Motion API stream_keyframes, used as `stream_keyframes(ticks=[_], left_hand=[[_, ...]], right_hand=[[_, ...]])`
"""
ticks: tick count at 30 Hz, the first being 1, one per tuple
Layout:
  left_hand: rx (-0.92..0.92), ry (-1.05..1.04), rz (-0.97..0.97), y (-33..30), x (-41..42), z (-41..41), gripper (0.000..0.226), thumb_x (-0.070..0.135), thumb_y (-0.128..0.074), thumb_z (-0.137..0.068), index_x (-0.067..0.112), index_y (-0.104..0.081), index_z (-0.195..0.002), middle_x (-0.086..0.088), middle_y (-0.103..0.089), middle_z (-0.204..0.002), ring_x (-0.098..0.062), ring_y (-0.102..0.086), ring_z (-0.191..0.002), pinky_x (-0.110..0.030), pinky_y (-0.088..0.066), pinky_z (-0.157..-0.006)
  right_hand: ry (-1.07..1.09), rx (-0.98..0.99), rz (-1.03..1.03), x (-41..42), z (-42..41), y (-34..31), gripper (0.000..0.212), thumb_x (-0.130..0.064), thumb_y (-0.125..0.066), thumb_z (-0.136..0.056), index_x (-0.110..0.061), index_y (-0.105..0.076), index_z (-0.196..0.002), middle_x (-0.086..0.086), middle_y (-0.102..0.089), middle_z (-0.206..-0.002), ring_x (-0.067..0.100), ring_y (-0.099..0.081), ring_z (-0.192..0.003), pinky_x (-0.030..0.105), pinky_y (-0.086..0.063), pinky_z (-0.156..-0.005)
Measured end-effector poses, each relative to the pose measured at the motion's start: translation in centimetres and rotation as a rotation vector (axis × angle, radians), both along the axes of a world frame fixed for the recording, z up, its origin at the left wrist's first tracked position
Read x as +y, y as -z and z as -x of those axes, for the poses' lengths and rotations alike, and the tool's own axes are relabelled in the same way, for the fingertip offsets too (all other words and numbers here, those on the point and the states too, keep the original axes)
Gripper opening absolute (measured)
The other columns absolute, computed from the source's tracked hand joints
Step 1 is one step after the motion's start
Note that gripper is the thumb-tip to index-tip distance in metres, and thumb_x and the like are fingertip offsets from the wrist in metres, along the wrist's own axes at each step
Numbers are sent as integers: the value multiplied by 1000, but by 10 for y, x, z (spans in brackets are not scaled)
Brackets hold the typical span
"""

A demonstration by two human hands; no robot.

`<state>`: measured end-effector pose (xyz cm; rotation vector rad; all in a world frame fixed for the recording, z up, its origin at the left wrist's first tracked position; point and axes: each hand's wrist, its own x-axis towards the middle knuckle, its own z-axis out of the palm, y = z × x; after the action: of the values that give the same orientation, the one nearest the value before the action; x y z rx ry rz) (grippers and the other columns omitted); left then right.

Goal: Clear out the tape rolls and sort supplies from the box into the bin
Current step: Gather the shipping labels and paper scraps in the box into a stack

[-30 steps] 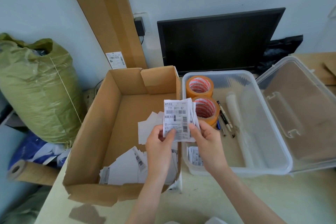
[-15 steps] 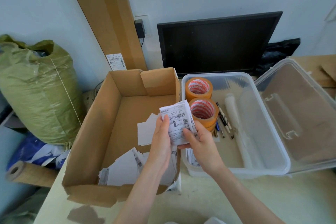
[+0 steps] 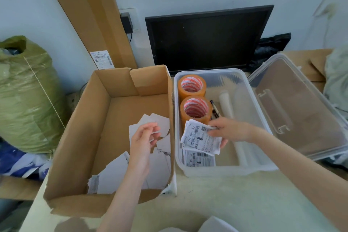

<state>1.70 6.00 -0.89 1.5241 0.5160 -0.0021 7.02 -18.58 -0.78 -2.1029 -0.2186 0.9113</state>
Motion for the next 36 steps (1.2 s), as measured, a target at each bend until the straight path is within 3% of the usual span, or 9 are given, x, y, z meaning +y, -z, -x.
stream_keyframes(ticks=[5, 14, 17, 20, 22, 24, 27, 31, 36], left_hand=[[47, 16, -8, 14, 4, 1, 24, 17, -45, -100, 17, -68, -94, 3, -69, -87, -13, -63, -84, -25, -48, -78], [106, 85, -65, 23, 16, -1, 25, 14, -42, -100, 12, -67, -98, 1, -70, -88, -13, -63, -82, -28, -48, -79], [100, 124, -123, 21, 20, -5, 25, 14, -42, -100, 14, -66, -97, 1, -69, -90, -13, -62, -84, -23, -47, -71], [75, 183, -222, 19, 31, -10, 25, 15, -41, -100, 18, -65, -94, 1, -68, -94, -15, -62, -89, -25, -48, -76], [58, 250, -338, 20, 44, -14, 23, 16, -41, -100, 19, -64, -97, 4, -67, -97, -14, -62, -92, -28, -47, -82], [66, 349, -501, 26, 59, -21, 21, 19, -42, -100, 20, -62, -103, 8, -64, -102, -11, -59, -96, -26, -44, -82], [129, 494, -763, 46, 86, -33, 19, 22, -48, -98, 20, -58, -114, 3, -59, -114, -13, -55, -101, -26, -45, -85], [285, 655, -1091, 79, 98, -44, 45, 28, -54, -95, 15, -41, -137, -10, -44, -136, -26, -47, -119, -38, -45, -98], [409, 738, -1161, 108, 84, -61, 59, 40, -51, -94, 9, -30, -140, -14, -34, -144, -31, -34, -131, -42, -39, -102]], right_hand=[[-220, 99, 298, 17, -11, 49, 32, -15, -43, -101, -3, -54, -128, 11, -58, -130, 28, -61, -113, 39, -60, -76], [-439, -53, 440, 30, -4, 65, 30, -11, -55, -93, -7, -55, -123, 10, -60, -126, 26, -57, -111, 39, -49, -93], [-269, -23, 311, 20, -1, 55, 46, -10, -57, -93, -10, -45, -138, 5, -51, -139, 21, -49, -126, 31, -41, -103], [-82, -7, 88, 15, 8, 40, 41, -3, -56, -93, -9, -51, -132, 7, -56, -128, 23, -52, -122, 35, -42, -106], [19, -44, -78, 19, 17, 27, 28, -1, -58, -91, -20, -62, -111, 1, -64, -111, 21, -59, -112, 36, -47, -100], [109, -104, -163, 28, 25, 12, 23, -5, -60, -91, -27, -65, -96, -5, -70, -98, 11, -66, -100, 26, -52, -91], [256, -125, -356, 52, 38, -3, 19, -2, -57, -92, -18, -66, -96, 3, -74, -90, 7, -69, -84, 19, -53, -79], [416, -163, -504, 86, 51, 1, 21, 5, -52, -92, -11, -65, -96, 1, -73, -82, 9, -66, -75, 24, -55, -75], [539, -210, -568, 102, 57, 8, 22, 8, -52, -90, -9, -66, -95, 2, -73, -83, 1, -61, -67, 16, -50, -66]])
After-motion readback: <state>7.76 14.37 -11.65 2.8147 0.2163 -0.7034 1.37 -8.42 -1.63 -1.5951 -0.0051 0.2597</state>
